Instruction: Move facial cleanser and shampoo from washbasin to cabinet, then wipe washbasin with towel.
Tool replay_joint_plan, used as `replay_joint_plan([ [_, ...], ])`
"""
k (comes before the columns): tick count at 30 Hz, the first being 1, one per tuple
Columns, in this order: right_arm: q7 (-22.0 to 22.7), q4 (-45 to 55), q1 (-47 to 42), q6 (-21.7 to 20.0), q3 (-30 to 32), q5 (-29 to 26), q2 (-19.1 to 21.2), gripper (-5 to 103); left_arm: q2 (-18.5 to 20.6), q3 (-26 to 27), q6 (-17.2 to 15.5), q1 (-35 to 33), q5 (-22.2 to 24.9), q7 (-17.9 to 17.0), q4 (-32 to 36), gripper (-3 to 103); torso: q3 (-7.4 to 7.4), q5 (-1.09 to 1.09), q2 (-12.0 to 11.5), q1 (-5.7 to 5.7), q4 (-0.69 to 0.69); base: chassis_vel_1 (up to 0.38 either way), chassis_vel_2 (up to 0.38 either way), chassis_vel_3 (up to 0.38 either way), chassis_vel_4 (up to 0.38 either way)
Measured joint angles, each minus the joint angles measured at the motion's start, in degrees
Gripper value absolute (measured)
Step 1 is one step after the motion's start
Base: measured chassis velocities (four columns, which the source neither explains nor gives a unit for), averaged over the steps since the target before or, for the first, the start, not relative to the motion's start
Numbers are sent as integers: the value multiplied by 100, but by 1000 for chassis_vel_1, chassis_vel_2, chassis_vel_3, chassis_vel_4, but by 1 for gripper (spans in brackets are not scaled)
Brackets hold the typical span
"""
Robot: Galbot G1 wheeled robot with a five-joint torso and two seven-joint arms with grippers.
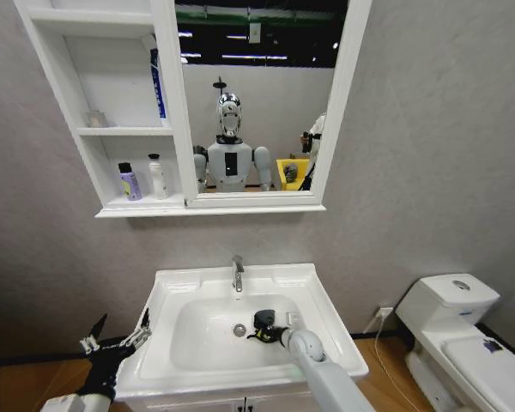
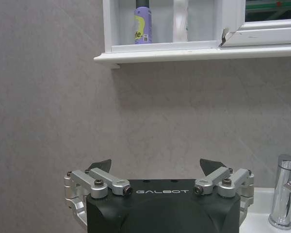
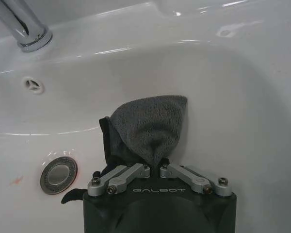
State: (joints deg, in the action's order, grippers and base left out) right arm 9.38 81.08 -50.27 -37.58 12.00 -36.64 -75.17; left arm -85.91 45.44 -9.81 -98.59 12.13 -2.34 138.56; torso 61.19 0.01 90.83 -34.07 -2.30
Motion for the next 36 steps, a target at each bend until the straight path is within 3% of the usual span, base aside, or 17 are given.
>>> replay_joint_plan([
  [12,26,1092,-255,227,406,477,525,4,1,0,0,0,0,0,0,100,0,-1,1,0,0,0,0,0,0],
  [19,55,1829,-369,445,645,807,1227,4,0,0,0,0,0,0,0,100,-1,-1,1,1,0,0,0,0,0],
  [23,-102,1507,-206,823,798,904,1524,4,0,0,0,0,0,0,0,100,-1,0,1,1,0,0,0,0,0],
  [27,-938,489,221,1858,755,884,1669,4,0,0,0,0,0,1,0,100,0,0,1,0,-1,0,0,0,0],
  [30,-1292,110,434,2198,675,863,1627,4,0,0,0,0,0,1,0,100,0,1,1,0,0,0,0,0,0],
  [32,-1367,-41,538,2279,631,845,1570,2,0,0,0,0,0,0,0,100,0,0,0,0,1,0,0,0,0],
  [36,-1345,-207,657,2182,528,759,1358,18,0,0,0,0,0,1,0,100,0,0,0,0,2,0,0,0,0],
])
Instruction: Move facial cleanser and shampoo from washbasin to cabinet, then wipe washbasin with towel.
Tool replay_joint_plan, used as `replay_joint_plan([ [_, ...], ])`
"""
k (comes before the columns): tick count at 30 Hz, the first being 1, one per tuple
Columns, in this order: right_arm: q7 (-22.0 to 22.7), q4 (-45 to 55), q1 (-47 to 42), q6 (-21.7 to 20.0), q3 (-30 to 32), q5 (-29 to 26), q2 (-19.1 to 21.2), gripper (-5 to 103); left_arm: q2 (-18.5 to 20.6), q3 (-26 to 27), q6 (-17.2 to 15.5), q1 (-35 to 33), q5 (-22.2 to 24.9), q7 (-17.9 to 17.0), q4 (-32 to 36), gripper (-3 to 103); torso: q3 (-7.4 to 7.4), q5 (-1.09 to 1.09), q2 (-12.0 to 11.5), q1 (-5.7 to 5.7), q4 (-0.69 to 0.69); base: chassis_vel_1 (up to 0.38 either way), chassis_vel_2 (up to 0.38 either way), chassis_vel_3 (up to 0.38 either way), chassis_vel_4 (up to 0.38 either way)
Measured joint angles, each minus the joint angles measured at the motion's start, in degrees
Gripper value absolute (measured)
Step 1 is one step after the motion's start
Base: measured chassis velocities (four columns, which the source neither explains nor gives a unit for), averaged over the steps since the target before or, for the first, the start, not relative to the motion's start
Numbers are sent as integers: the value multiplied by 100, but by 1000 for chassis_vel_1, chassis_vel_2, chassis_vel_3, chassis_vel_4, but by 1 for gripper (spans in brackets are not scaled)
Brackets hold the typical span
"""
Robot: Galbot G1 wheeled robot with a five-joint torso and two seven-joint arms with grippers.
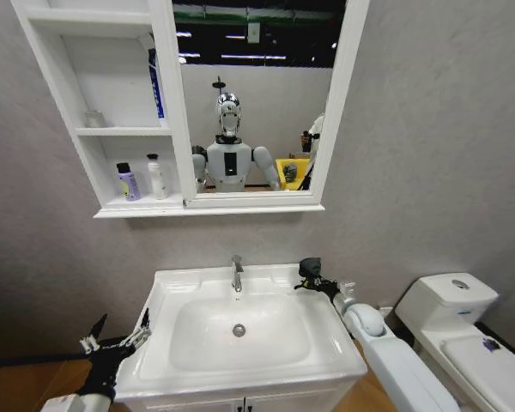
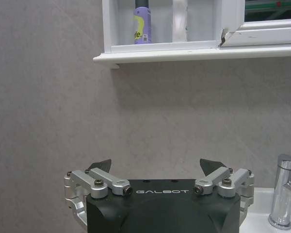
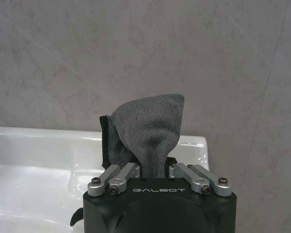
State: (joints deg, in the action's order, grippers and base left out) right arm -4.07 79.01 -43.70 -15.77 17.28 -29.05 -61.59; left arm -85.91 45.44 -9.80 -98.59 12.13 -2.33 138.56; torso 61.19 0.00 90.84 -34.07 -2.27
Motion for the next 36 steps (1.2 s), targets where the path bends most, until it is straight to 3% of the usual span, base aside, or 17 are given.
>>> replay_joint_plan([
  [2,81,27,-50,-111,-16,-1,-64,24,0,0,0,0,0,0,0,100,0,-1,0,0,-1,0,0,0,0],
  [3,164,73,-132,-201,-27,6,-112,34,0,0,0,0,0,0,0,100,0,-1,0,0,-2,0,0,0,0],
  [6,275,129,-238,-279,-30,69,-164,40,0,0,0,0,0,0,0,100,0,0,0,0,-4,0,0,0,0],
  [13,473,130,-255,-258,4,173,-204,67,0,0,0,0,0,0,0,100,0,0,0,1,-1,0,0,0,0],
  [16,571,529,-435,-187,52,220,-46,83,0,0,0,0,0,0,0,100,0,0,0,1,-1,0,0,0,0],
  [20,811,1492,-879,-339,214,244,121,94,1,-1,0,0,0,0,0,100,0,0,0,1,-5,0,0,0,0],
  [21,811,1492,-879,-339,214,244,121,94,1,-1,0,0,0,0,0,100,0,0,0,1,-5,0,0,0,0],
  [23,1262,2750,-1571,-634,520,315,172,99,0,1,0,0,0,0,0,100,-1,-1,0,1,-2,0,0,0,0],
  [24,1262,2750,-1571,-634,520,315,172,99,0,1,0,0,0,0,0,100,-1,-1,0,1,-2,0,0,0,0],
  [26,1616,3832,-2368,-682,828,849,-22,100,1,-1,0,0,1,1,0,100,-2,-1,0,1,-2,0,0,0,0],
  [27,1616,3832,-2368,-682,828,849,-22,100,1,-1,0,0,1,1,0,100,-2,-1,0,1,-2,0,0,0,0],
  [30,1873,5096,-3470,-555,1038,1631,-579,100,1,0,0,0,0,-1,1,100,-2,-1,1,2,-5,0,0,0,0],
  [36,1973,6295,-4355,-702,834,2245,-1097,100,0,0,0,0,0,-1,0,100,-2,-3,1,2,-2,0,0,0,0],
])
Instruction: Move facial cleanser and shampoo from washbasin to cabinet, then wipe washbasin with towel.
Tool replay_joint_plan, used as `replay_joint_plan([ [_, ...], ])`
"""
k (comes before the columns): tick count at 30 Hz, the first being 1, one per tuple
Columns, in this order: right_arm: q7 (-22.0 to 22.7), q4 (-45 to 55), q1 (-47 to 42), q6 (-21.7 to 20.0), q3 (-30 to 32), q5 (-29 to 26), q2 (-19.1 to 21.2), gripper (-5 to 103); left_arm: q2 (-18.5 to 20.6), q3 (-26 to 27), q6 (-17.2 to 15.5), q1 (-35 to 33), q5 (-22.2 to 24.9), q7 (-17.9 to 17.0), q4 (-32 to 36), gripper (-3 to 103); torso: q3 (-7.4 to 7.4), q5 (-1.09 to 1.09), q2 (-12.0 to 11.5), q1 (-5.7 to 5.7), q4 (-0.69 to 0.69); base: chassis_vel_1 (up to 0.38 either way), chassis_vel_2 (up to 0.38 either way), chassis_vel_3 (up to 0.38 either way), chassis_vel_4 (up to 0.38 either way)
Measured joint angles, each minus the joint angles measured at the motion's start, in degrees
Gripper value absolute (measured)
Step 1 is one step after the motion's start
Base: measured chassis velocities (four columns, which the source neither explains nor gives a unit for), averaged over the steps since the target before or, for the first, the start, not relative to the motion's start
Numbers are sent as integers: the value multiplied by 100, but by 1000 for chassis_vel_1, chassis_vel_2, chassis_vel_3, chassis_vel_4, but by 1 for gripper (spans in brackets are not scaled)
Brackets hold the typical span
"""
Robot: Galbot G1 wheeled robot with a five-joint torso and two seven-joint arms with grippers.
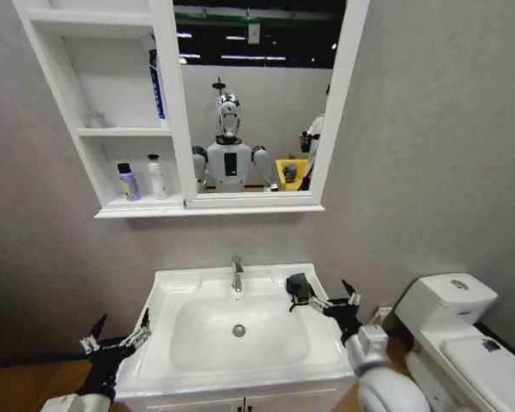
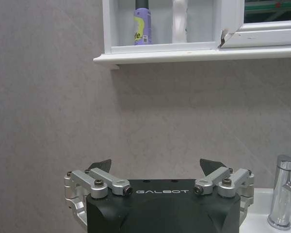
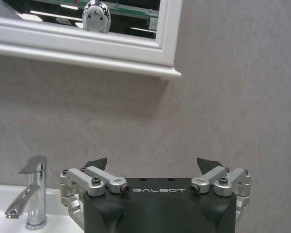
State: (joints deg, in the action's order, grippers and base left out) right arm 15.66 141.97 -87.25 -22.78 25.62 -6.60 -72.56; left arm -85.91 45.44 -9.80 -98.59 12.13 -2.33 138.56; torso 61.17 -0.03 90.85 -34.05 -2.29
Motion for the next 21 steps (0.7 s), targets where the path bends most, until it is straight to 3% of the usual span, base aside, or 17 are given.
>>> replay_joint_plan([
  [11,37,169,-117,-141,-39,242,-76,100,0,0,0,0,0,0,0,100,3,3,-2,-5,1,23,-16,-33,21],
  [21,33,85,-106,-90,-108,188,-26,100,0,0,0,0,0,0,0,100,1,3,-2,-1,0,179,-166,-172,177],
])
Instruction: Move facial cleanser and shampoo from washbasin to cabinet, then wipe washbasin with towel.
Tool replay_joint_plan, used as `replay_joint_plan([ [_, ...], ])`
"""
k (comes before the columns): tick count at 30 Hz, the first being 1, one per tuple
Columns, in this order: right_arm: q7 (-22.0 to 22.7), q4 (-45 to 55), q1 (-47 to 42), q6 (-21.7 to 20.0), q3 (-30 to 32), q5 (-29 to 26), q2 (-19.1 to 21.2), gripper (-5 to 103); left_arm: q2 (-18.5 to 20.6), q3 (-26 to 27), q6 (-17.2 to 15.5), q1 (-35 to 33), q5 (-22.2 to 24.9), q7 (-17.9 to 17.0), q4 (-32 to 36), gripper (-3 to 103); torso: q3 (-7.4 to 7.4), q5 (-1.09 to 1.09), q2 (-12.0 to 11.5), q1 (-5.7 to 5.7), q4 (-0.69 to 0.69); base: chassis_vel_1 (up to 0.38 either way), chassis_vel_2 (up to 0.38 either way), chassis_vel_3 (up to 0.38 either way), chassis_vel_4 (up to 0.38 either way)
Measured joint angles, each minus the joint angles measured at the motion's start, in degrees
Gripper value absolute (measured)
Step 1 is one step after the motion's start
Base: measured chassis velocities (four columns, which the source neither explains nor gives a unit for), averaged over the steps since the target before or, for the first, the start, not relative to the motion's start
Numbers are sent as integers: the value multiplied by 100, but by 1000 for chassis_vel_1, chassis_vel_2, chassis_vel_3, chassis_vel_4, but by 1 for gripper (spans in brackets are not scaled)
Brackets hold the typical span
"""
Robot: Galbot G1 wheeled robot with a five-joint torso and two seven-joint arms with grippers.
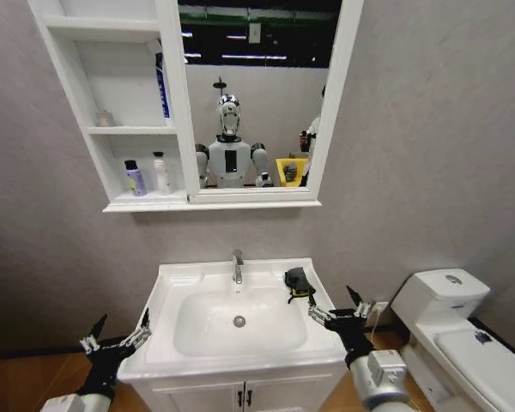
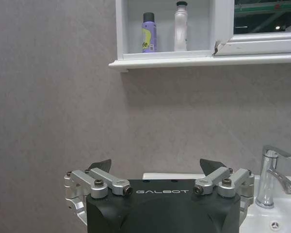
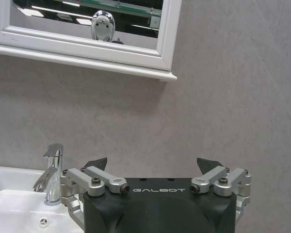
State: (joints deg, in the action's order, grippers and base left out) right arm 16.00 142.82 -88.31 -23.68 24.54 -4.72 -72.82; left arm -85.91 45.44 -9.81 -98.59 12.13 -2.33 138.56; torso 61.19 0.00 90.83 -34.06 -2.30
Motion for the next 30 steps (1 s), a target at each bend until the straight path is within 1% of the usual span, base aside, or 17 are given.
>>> replay_joint_plan([
  [5,-14,31,30,1,-29,-70,41,100,0,0,0,0,0,0,0,100,0,-1,1,1,0,261,-271,-258,262],
  [6,-19,32,44,0,-45,-91,55,100,0,1,0,0,0,0,0,100,0,1,1,0,4,306,-275,-262,292],
  [8,-24,32,61,-5,-58,-115,76,100,0,0,0,0,0,0,0,100,0,-2,1,0,0,306,-299,-297,292],
  [9,-35,30,78,-15,-80,-144,99,100,0,0,0,0,0,0,0,100,1,4,0,-2,0,324,-365,-357,319],
  [12,-45,23,85,-19,-104,-154,114,100,0,0,0,0,0,0,0,100,0,-3,1,-1,0,340,-348,-314,335],
  [15,-52,2,50,-18,-126,-157,131,100,0,0,0,0,0,0,1,100,1,7,0,0,1,380,-371,-382,349],
  [17,-56,2,16,-12,-136,-157,142,100,0,0,0,0,0,0,0,100,0,-7,1,0,0,376,-375,-365,363],
  [20,-62,7,-17,-7,-142,-155,161,100,0,0,0,0,0,0,1,100,1,9,1,0,1,384,-351,-356,354],
  [21,-78,17,-29,-5,-145,-155,170,100,0,0,0,0,0,0,0,100,0,-9,1,-2,0,362,-369,-353,386],
  [22,-78,17,-29,-5,-145,-155,170,100,0,0,0,0,0,0,0,100,0,-9,1,-2,0,362,-369,-353,386],
  [23,-89,23,-36,-3,-147,-154,175,100,0,0,0,0,0,0,0,100,0,-8,2,0,-1,317,-369,-368,349],
  [24,-99,22,-42,-2,-148,-154,181,100,-1,0,0,0,0,0,0,100,-1,9,2,2,1,365,-298,-368,360],
  [26,-105,22,-46,3,-150,-152,182,100,-1,0,0,0,0,0,1,100,0,9,1,0,1,365,-298,-376,360],
  [27,-113,21,-48,6,-156,-151,181,100,-1,0,0,0,0,0,-1,100,0,-4,1,-1,1,329,-374,-376,369],
  [28,-151,20,-55,13,-160,-141,176,100,1,1,0,0,0,0,-1,100,1,-8,0,-3,-1,329,-349,-306,369],
  [29,-181,19,-62,17,-160,-125,173,100,-1,0,0,0,0,0,0,100,1,4,0,-1,3,380,-349,-334,314],
  [30,-181,19,-62,17,-160,-125,173,100,-1,0,0,0,0,0,0,100,1,4,0,-1,3,380,-349,-334,314],
])
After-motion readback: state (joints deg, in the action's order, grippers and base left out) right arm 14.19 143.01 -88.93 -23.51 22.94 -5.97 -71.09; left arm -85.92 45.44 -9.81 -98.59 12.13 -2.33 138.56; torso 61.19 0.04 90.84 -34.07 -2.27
